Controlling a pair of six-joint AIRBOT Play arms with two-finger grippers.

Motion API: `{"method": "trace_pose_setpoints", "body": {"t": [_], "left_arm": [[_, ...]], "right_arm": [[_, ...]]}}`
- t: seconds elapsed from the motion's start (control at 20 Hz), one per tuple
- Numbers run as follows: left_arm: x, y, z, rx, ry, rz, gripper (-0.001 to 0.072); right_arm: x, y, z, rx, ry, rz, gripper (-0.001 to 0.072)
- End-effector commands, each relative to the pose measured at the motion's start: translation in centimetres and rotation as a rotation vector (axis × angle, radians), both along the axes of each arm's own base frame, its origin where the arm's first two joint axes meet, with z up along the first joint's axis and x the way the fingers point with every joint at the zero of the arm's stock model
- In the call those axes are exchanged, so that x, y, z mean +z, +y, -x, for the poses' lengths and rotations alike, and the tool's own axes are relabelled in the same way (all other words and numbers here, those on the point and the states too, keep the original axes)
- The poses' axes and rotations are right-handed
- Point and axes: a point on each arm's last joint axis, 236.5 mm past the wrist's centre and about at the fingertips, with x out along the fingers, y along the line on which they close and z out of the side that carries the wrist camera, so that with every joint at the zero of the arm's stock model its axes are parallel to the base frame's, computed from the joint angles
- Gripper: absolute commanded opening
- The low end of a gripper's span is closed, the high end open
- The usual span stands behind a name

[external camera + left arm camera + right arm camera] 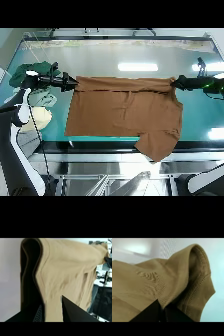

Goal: Fold the shirts.

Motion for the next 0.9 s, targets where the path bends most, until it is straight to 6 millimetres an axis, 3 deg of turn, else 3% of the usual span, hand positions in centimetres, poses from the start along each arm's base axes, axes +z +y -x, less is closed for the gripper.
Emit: {"method": "trace_pose_setpoints", "body": {"t": [0.0,0.1,0.15,0.3,0.4,0.5,0.65,0.7,0.75,0.85], "left_arm": [[1.4,0.5,1.3,-0.055,0.039,0.004,0.0237],[3.1,2.3,2.0,-0.052,0.058,-0.003,0.0237],[3.5,3.8,2.5,-0.05,0.076,-0.05,0.0237],[4.3,9.4,4.7,-0.022,0.131,-0.264,0.0236],[6.2,11.0,6.7,-0.009,0.14,-0.305,0.0237],[7.5,10.5,9.5,-0.027,0.145,-0.297,0.0237],[6.9,8.6,13.7,-0.07,0.142,-0.285,0.0237],[6.3,8.1,14.9,-0.071,0.143,-0.283,0.0237],[5.4,7.9,15.8,-0.063,0.142,-0.286,0.0237],[4.0,7.3,17.5,-0.075,0.156,-0.277,0.0238]], "right_arm": [[0.2,-0.7,0.6,0.018,0.005,0.037,0.029],[1.6,-3.0,1.7,0.025,0.013,0.136,0.0306],[2.1,-5.1,3.0,-0.004,0.057,0.2,0.0306],[2.8,-10.9,9.0,-0.08,0.268,0.328,0.0304],[2.9,-11.9,13.5,-0.114,0.399,0.262,0.0299],[1.9,-10.7,18.3,-0.137,0.519,0.178,0.0298],[-0.1,-6.7,25.1,-0.151,0.639,0.106,0.0312],[-0.9,-5.5,26.9,-0.177,0.664,0.094,0.0461],[-1.8,-4.2,28.3,-0.208,0.678,0.073,0.0549],[-3.4,-0.6,30.3,-0.228,0.676,-0.025,0.0548]]}}
